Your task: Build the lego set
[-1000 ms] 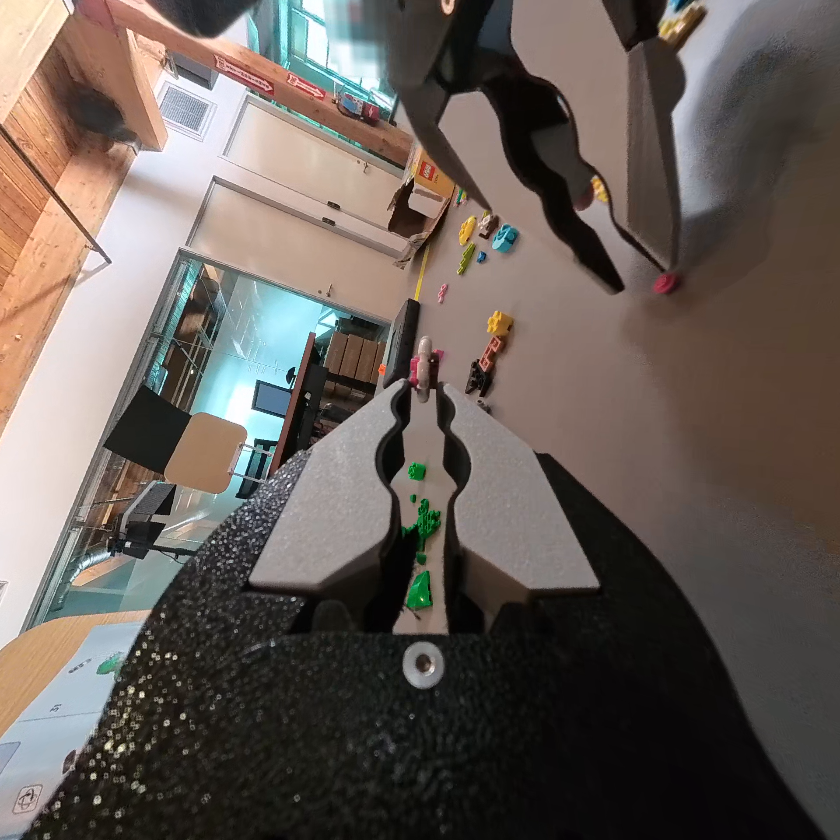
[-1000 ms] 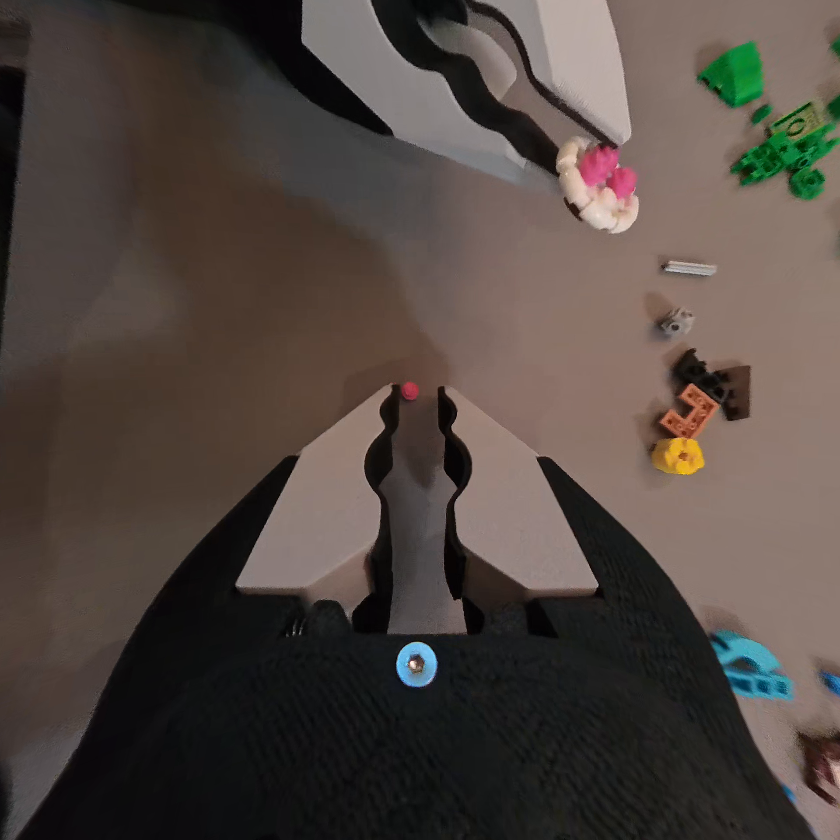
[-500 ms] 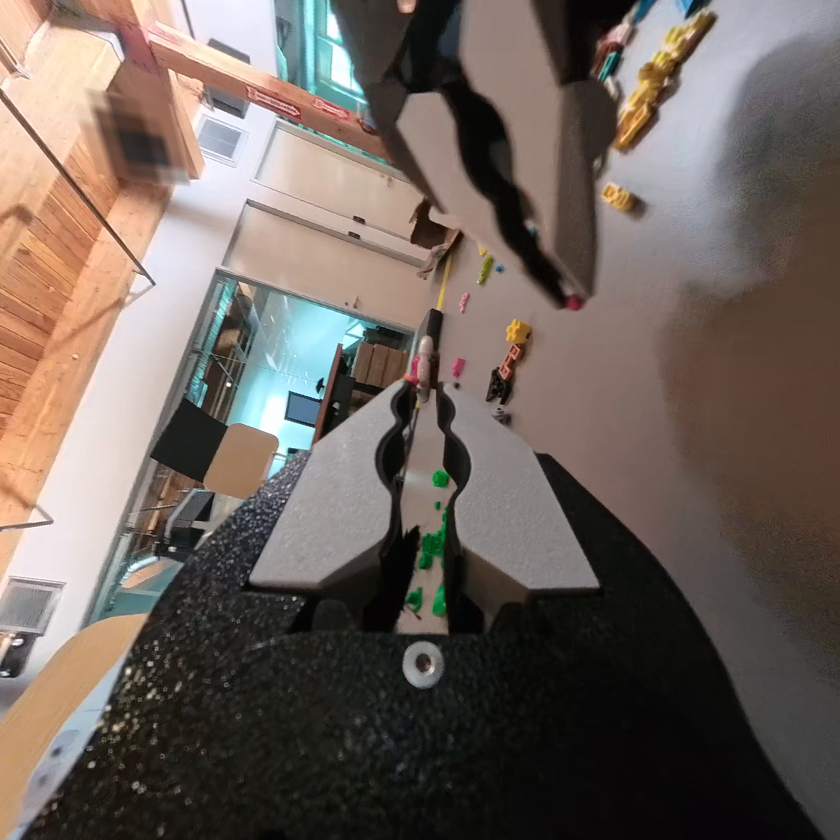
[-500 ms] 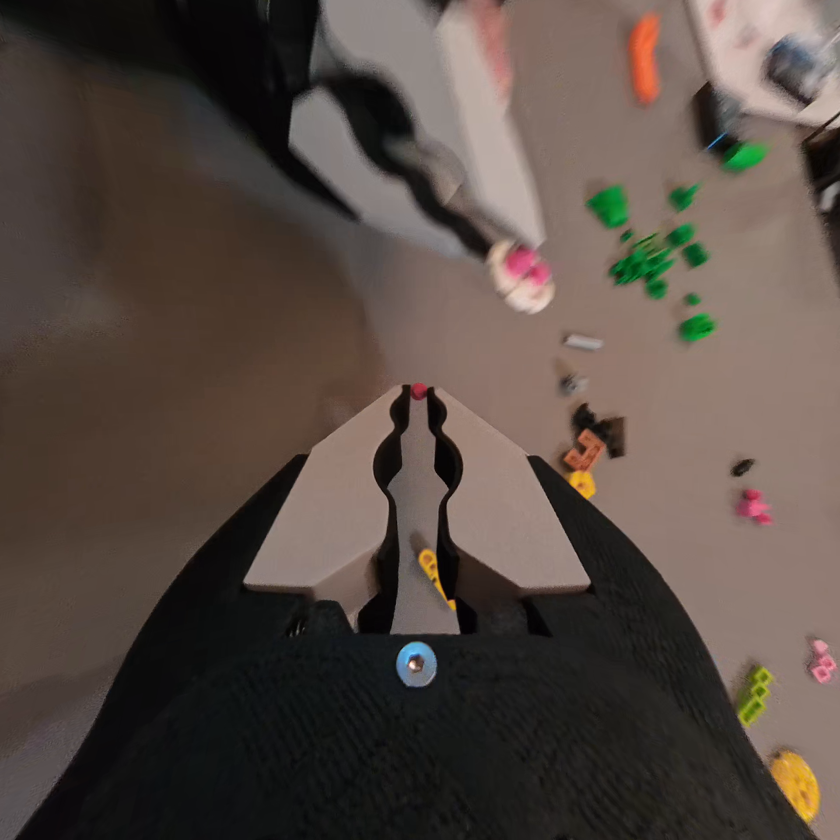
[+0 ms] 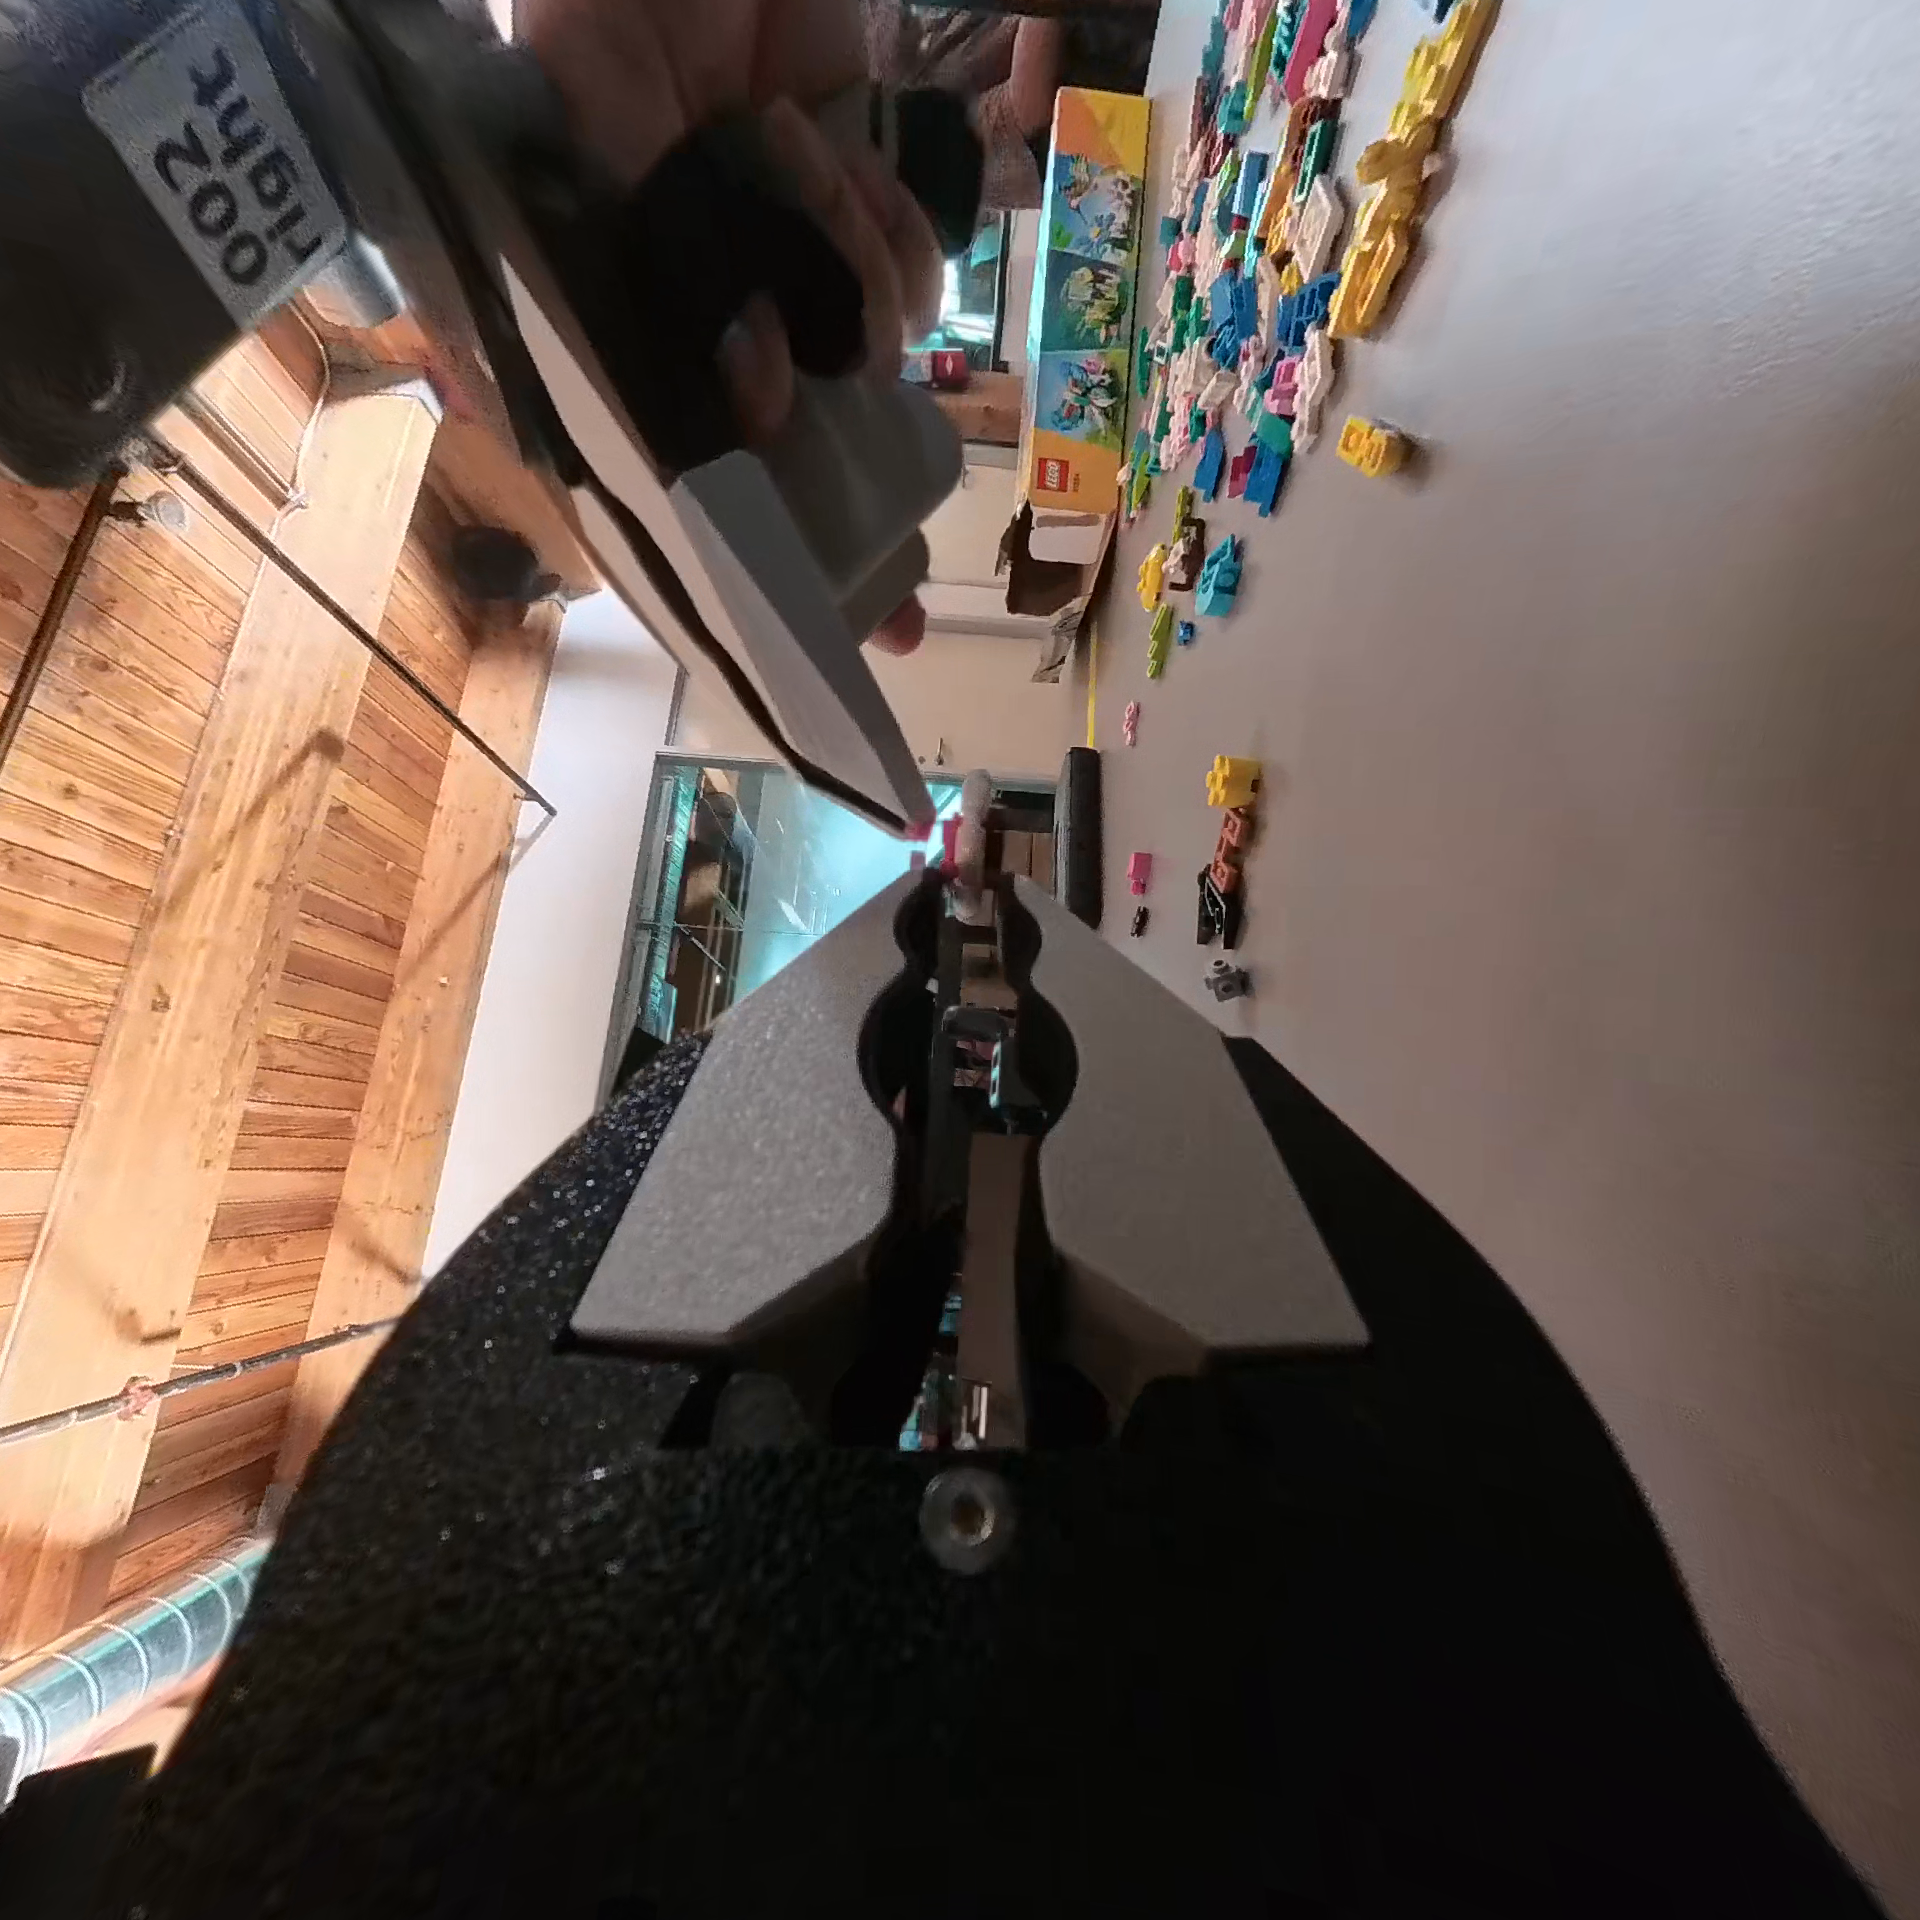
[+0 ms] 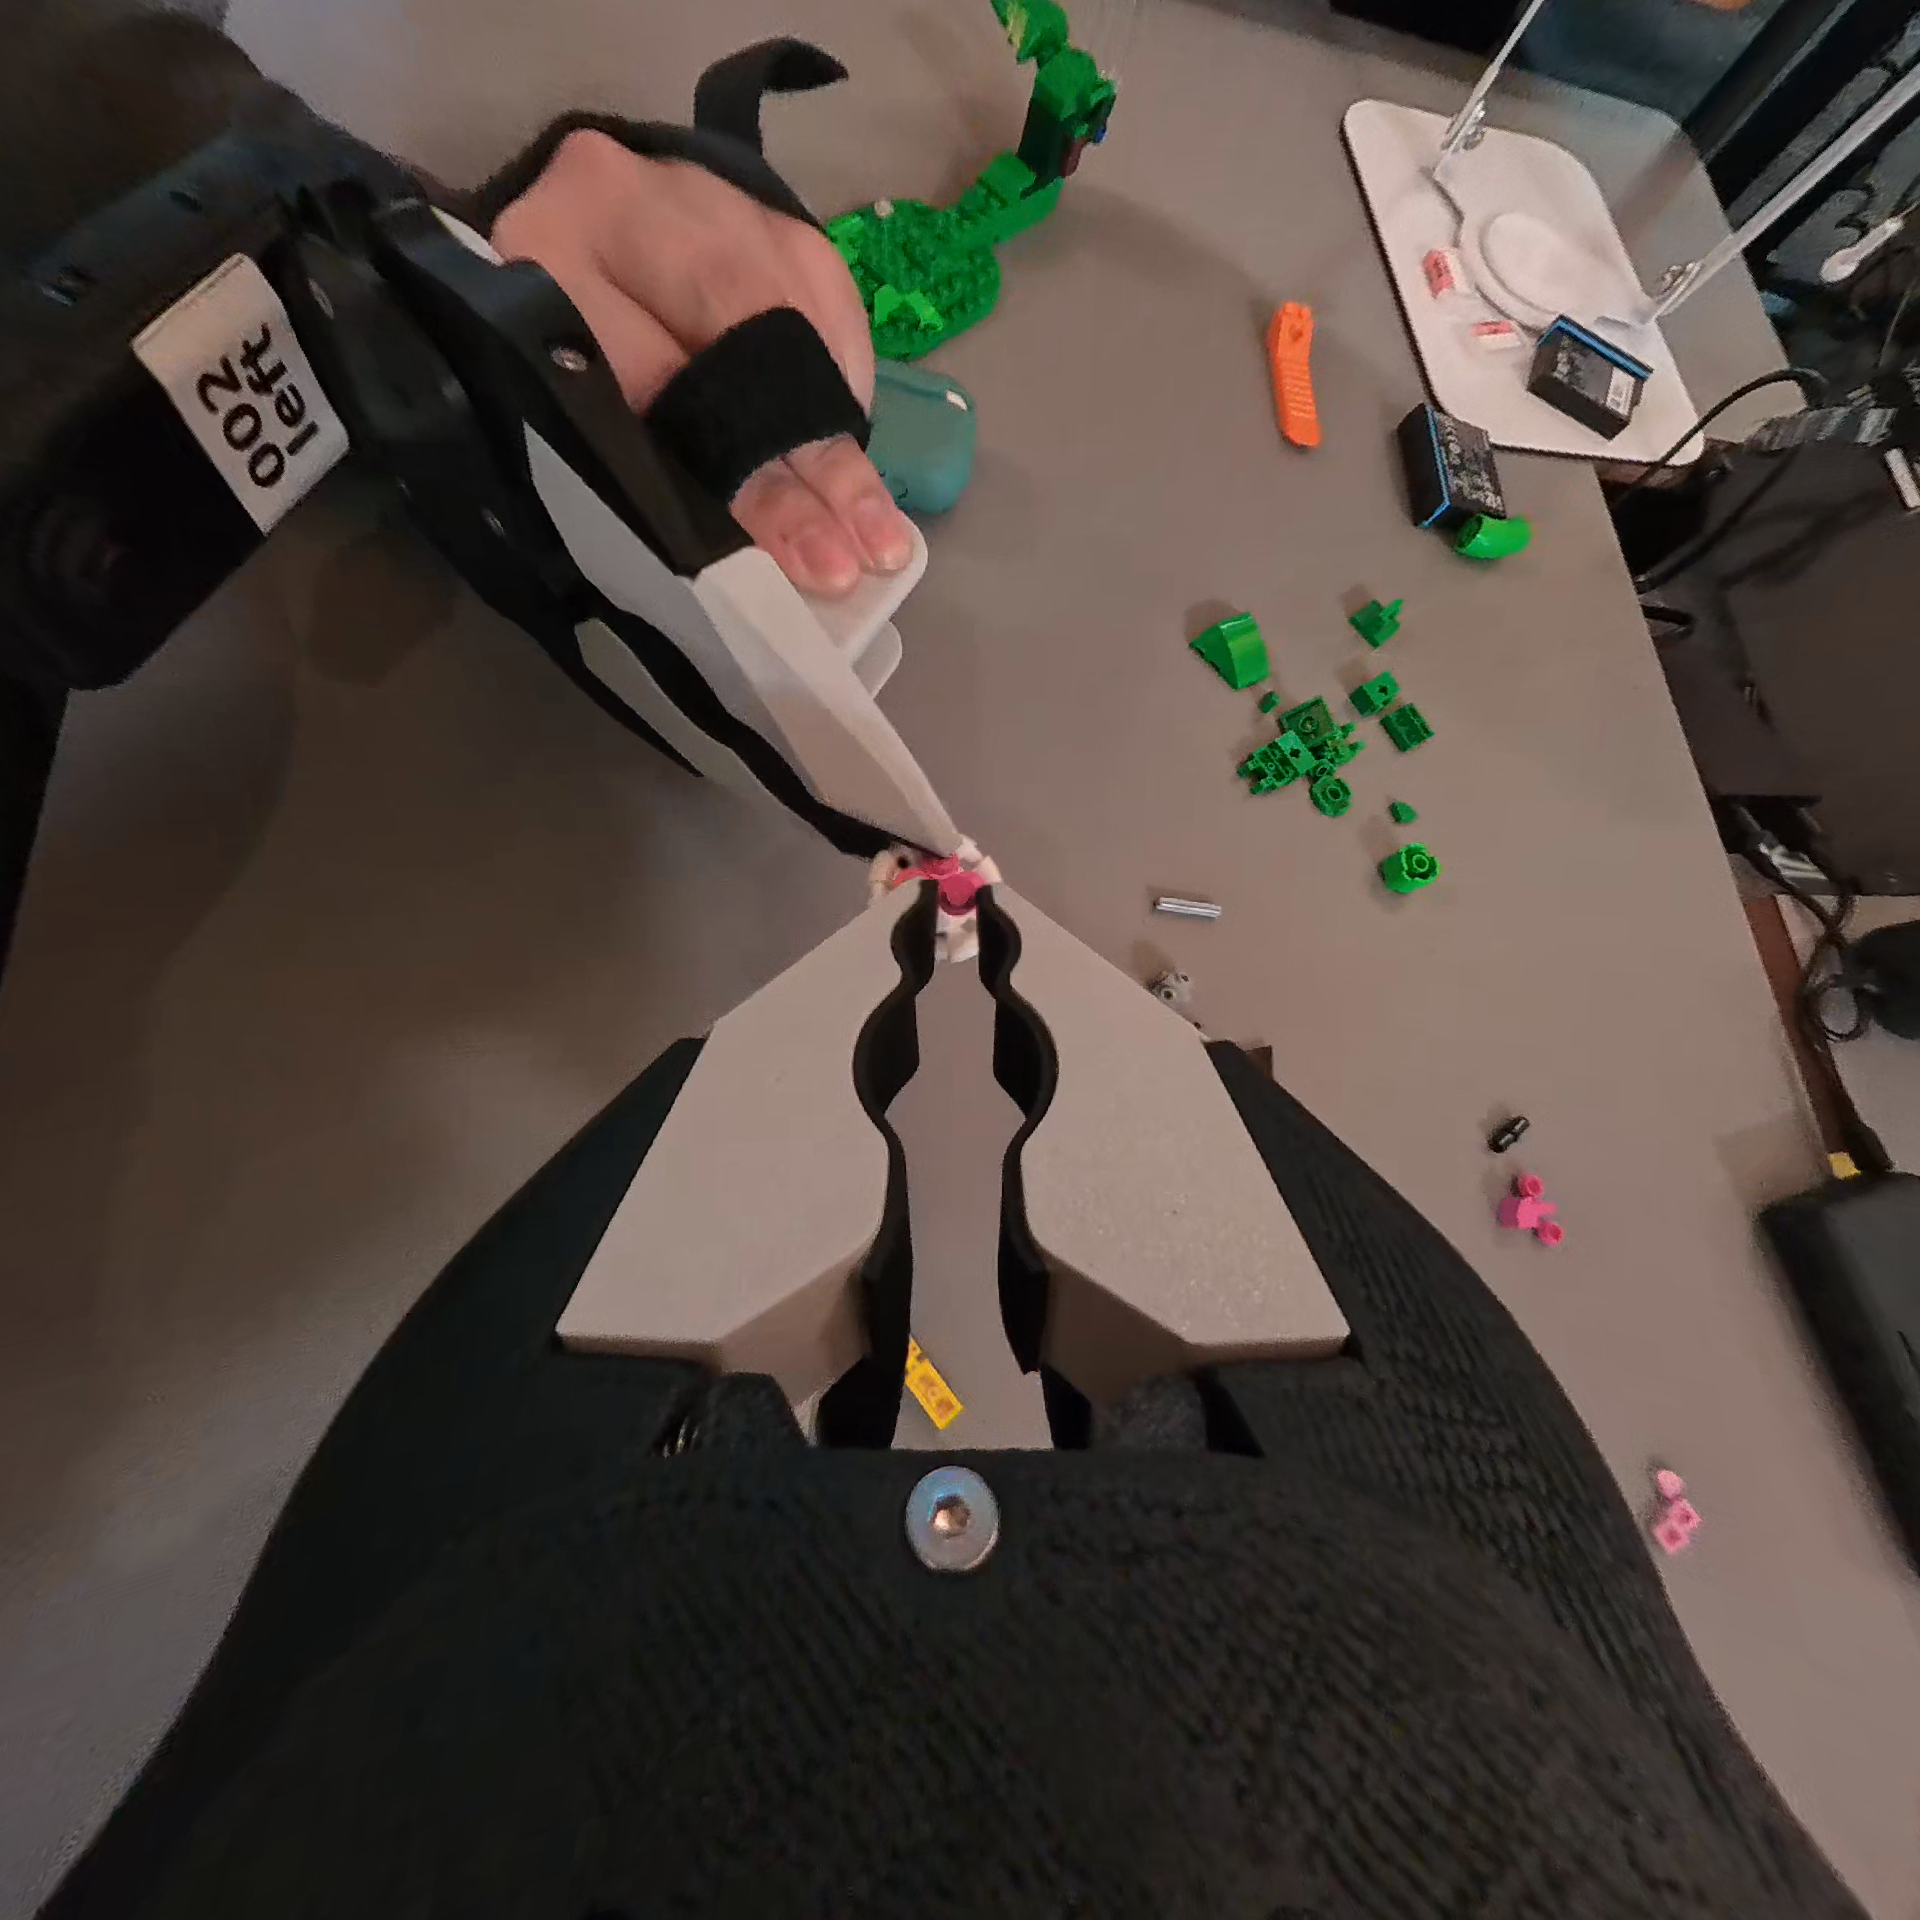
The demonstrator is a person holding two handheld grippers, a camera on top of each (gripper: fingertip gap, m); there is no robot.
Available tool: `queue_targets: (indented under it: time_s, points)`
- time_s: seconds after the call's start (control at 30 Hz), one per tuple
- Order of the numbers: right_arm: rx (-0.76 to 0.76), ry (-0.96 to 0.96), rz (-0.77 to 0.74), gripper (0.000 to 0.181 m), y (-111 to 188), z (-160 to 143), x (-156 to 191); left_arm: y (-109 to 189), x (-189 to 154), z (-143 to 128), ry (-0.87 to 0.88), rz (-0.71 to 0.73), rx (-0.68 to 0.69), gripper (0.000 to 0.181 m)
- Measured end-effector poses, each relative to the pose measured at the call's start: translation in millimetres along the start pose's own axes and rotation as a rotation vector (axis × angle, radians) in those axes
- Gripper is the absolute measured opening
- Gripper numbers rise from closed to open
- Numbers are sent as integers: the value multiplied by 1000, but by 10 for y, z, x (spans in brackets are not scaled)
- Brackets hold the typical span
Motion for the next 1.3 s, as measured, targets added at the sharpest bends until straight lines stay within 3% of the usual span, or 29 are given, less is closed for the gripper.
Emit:
queue_targets:
  time_s: [0.4, 0.57, 0.67, 0.77, 0.87, 1.3]
  points:
    - [54, -27, 98, 7, 6, -30, 51, 10, 12, 29, -16, 13, -9, 7]
    - [-33, 6, 68, 35, 83, 90, 36, 5, 7, 33, 19, 0, -12, 7]
    - [-98, 217, -53, 46, 128, 163, 70, -1, 24, 5, 91, -12, -6, 8]
    - [-17, 553, -276, 47, 84, 101, 66, -9, 34, -32, 183, -36, 2, 8]
    - [73, 808, -404, 40, 2, 34, 118, -13, 32, -49, 236, -50, 3, 7]
    - [152, 908, -497, 32, -110, -130, 102, -6, 32, -42, 283, -59, 0, 7]
Point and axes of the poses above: each gripper's, where its closed fingertips meet, y back along the fingers, z out of its top, x = y × z across the jaws, the point moved 1 cm from there along y, back along the fingers, and after that the axes turned 11 degrees about y, right-handed, at the moved point
